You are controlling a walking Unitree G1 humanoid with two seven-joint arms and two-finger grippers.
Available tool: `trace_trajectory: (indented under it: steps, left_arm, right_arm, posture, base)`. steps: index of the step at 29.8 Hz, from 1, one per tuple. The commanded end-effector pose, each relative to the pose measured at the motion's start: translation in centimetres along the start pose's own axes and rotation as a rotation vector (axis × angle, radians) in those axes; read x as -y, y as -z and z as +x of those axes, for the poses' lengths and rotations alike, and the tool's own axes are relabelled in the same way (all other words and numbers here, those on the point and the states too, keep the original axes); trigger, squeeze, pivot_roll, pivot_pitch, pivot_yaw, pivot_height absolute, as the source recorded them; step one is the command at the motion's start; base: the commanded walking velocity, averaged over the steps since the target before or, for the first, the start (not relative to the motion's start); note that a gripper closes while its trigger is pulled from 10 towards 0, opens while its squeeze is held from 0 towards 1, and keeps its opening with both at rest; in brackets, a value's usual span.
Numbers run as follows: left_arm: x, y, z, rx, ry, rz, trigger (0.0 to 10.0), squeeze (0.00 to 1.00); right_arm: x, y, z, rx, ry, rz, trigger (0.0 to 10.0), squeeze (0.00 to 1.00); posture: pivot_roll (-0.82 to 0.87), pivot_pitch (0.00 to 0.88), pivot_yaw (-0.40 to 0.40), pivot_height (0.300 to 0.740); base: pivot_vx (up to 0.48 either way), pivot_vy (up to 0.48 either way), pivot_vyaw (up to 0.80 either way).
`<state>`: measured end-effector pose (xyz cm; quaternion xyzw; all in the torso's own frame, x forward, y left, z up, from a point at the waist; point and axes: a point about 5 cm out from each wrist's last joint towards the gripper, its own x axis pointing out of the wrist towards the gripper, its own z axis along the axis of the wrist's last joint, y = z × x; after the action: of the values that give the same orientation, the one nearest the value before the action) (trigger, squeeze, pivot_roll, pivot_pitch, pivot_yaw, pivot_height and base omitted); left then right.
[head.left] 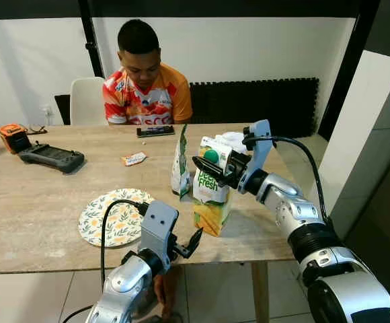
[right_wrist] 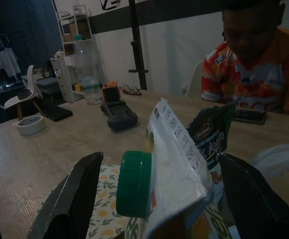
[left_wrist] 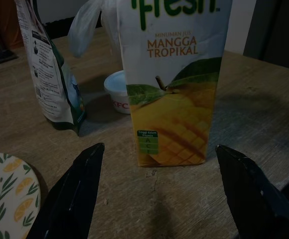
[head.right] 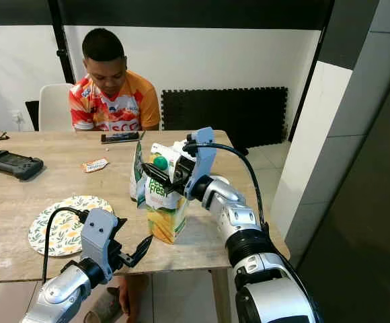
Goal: Restocking fridge
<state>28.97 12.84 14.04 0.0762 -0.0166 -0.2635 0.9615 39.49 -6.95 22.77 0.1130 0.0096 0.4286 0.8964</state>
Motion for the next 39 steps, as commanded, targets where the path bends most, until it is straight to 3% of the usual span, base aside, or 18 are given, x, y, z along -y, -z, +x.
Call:
trace_trajectory:
  steps: [1, 2, 6, 7, 8, 33, 39]
  left_arm:
    - [0.2, -0.4, 0.0, 0.024, -0.003, -0.031, 10.0, 0.00]
    - [0.2, -0.6, 0.1, 0.041, -0.005, -0.049, 10.0, 0.00]
    - [0.2, -1.0, 0.1, 0.066, -0.007, -0.072, 10.0, 0.00]
    - [0.3, -0.9, 0.1, 0.065, -0.004, -0.069, 10.0, 0.00]
    - [0.3, -0.9, 0.1, 0.063, 0.002, -0.066, 10.0, 0.00]
    - [0.4, -0.3, -0.4, 0.039, -0.007, -0.070, 10.0, 0.00]
    - [0.1, 0.2, -1.2, 0.032, 0.002, -0.067, 10.0, 0.00]
  right_arm:
    - [0.0, -0.2, 0.2, 0.009, -0.005, 0.000, 6.5, 0.00]
    - [0.0, -0.3, 0.2, 0.012, -0.009, 0.005, 4.8, 0.00]
    - [0.0, -0.3, 0.1, 0.017, -0.012, 0.008, 4.3, 0.00]
    - [0.0, -0.3, 0.1, 0.017, -0.013, 0.012, 1.6, 0.00]
    - [0.0, -0.3, 0.1, 0.020, -0.018, 0.017, 0.0, 0.00]
    - [0.2, -1.1, -0.6, 0.055, -0.089, 0.063, 0.0, 0.00]
    - [0.0, -2.8, -2.6, 0.081, -0.274, 0.141, 0.0, 0.00]
  posture:
    - [-0.04, 0.045, -0.021, 0.740]
    - [-0.04, 0.046, -0.020, 0.740]
    - [-0.05, 0.046, -0.020, 0.740]
    - [-0.05, 0.045, -0.020, 0.740]
    - [-0.05, 0.046, -0.020, 0.740]
    - [-0.05, 0.042, -0.038, 0.740]
    - [-0.06, 0.039, -0.042, 0.740]
  base:
    - [0.000, 0.000, 0.00]
    - [0.000, 0.000, 0.00]
    - [0.000, 0.000, 0.00]
    - [0.000, 0.000, 0.00]
    - [0.000, 0.000, 0.00]
    - [0.000, 0.000, 0.00]
    - [0.000, 0.000, 0.00]
